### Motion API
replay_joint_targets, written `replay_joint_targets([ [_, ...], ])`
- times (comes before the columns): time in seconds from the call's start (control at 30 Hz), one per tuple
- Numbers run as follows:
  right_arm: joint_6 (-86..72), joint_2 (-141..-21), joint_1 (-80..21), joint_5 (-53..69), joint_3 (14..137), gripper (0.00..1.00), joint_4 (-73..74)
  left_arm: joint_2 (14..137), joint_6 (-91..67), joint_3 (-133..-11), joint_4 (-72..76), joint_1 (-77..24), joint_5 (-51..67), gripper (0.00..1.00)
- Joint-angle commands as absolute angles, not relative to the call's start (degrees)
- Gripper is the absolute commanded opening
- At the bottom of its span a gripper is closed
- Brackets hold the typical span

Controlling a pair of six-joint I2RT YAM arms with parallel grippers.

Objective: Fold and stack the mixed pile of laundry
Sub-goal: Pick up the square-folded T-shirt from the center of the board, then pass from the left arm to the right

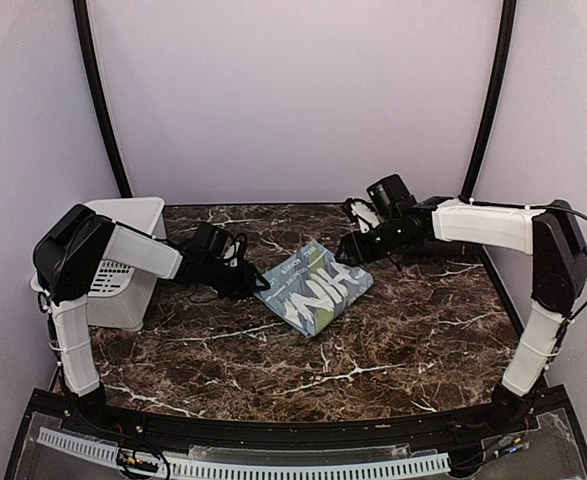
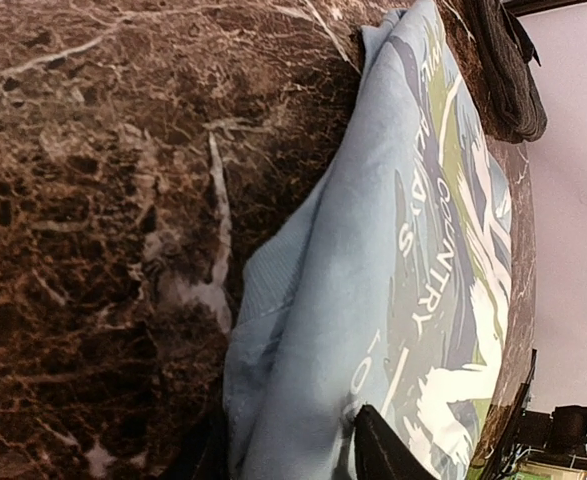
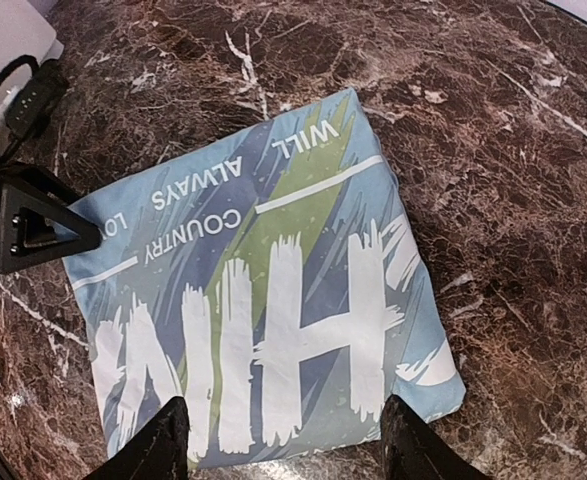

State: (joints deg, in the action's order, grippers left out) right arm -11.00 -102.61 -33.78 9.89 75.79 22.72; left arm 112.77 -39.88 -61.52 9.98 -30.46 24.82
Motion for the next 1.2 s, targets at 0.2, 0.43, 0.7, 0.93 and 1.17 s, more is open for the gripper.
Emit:
replay_joint_targets([
  [0.2, -9.5, -98.4, -38.9, 6.2, 73.6, 0.65, 23.7, 112.2, -44.1, -58.0, 7.9, -33.5, 24.8, 0.25],
  [0.43, -8.4, -100.0, -46.5, -3.8, 72.2, 0.73, 21.9, 109.5, -45.1, -60.5, 6.6, -34.1, 24.7, 0.0],
  [0.7, -5.8, -104.0, -57.5, -20.3, 67.0, 0.81, 8.6, 104.9, -52.7, -62.7, 5.4, -34.8, 30.0, 0.0],
  [0.93, -2.7, -107.8, -65.0, -28.4, 70.3, 0.81, 6.0, 103.1, -59.0, -62.9, 5.2, -35.4, 29.7, 0.0],
  [1.17, -6.9, -112.7, -67.3, -33.3, 73.2, 0.83, 5.7, 100.8, -63.6, -63.3, 5.8, -36.0, 30.0, 0.0],
])
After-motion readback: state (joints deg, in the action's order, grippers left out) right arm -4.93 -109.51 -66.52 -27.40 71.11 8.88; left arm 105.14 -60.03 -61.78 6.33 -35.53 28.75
